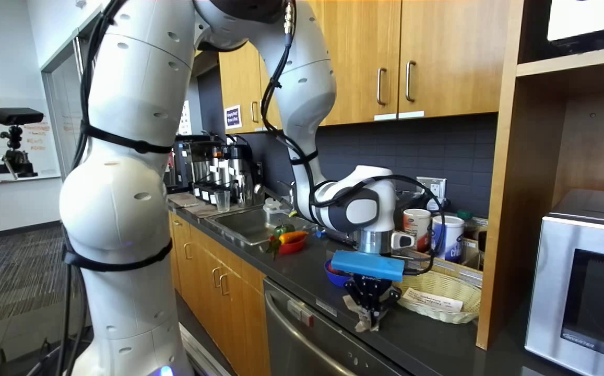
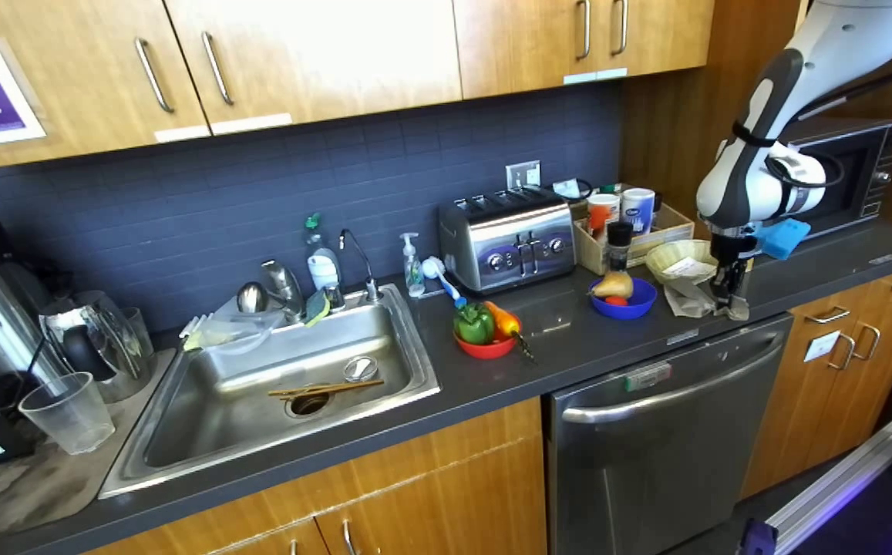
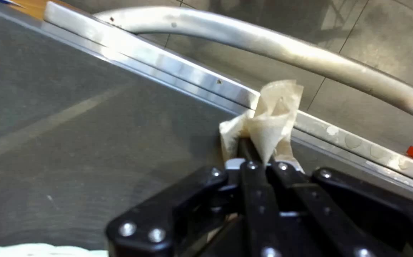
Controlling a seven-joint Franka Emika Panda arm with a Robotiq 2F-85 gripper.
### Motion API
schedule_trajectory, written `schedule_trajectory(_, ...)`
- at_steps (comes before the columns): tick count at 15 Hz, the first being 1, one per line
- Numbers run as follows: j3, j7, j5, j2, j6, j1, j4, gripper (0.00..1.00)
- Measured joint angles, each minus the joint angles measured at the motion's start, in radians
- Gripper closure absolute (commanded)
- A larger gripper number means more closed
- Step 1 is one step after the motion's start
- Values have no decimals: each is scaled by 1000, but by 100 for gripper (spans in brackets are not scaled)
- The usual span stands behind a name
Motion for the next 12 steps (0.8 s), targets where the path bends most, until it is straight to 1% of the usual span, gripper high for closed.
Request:
schedule_trajectory(2, -16, 51, -70, -2, 0, 35, -4, 100)
schedule_trajectory(6, -27, 133, -181, -8, 0, 88, -15, 100)
schedule_trajectory(12, -33, 210, -311, -14, -2, 164, -23, 100)
